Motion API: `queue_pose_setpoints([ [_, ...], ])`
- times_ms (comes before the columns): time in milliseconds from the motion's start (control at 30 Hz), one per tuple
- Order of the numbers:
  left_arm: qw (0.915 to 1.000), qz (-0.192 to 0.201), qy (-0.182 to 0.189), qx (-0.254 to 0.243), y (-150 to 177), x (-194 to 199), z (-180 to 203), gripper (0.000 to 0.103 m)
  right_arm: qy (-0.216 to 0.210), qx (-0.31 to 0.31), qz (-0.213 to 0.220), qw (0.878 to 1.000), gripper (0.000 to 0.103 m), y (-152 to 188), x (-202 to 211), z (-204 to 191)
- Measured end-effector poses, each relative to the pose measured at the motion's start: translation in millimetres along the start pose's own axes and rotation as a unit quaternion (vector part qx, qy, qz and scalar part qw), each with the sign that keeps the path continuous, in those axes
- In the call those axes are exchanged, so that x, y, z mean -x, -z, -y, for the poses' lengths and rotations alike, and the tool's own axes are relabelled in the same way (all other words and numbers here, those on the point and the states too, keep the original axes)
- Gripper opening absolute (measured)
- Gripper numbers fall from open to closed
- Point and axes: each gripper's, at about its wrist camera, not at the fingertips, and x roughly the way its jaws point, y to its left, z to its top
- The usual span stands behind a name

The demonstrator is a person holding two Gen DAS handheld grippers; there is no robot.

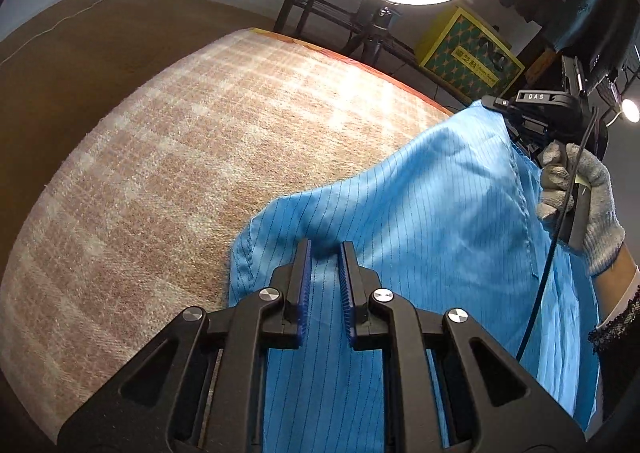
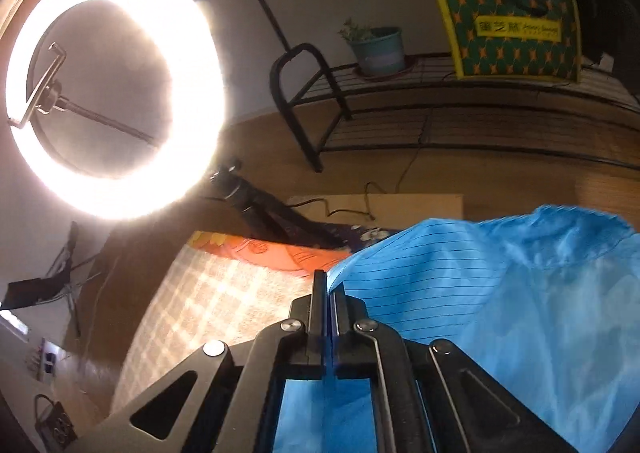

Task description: Fold large clothes

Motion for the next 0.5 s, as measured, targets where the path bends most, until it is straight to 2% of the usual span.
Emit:
queue_pose_setpoints([
  [67, 1.0, 0.002, 0.0, 0.002, 0, 0, -1, 0.015, 0.005, -0.016, -0.015, 1.0, 0.0, 1, -4, 16],
  [133, 1.0, 0.005, -0.006, -0.002, 0, -1, 1, 0.015, 0.021, 0.0, -0.013, 1.0, 0.0, 6, 0, 15],
  [167, 0.9999, 0.006, -0.009, -0.005, 0, -1, 2, 0.015, 0.026, 0.005, -0.012, 1.0, 0.005, 8, 3, 14],
  [200, 0.9999, 0.007, -0.01, -0.005, 0, -1, 2, 0.015, 0.035, 0.003, -0.014, 0.999, 0.019, 8, 6, 15],
  [267, 0.9999, 0.008, -0.007, -0.002, -1, -2, 1, 0.015, 0.026, -0.018, -0.002, 1.0, 0.045, 7, 19, 18],
  [400, 0.9999, 0.0, 0.007, 0.01, -5, -1, -3, 0.015, -0.03, -0.049, 0.041, 0.998, 0.045, 12, 71, 14],
  [500, 0.9998, -0.008, -0.016, 0.011, -4, 19, -1, 0.015, -0.044, -0.022, 0.055, 0.997, 0.045, 23, 115, 1],
])
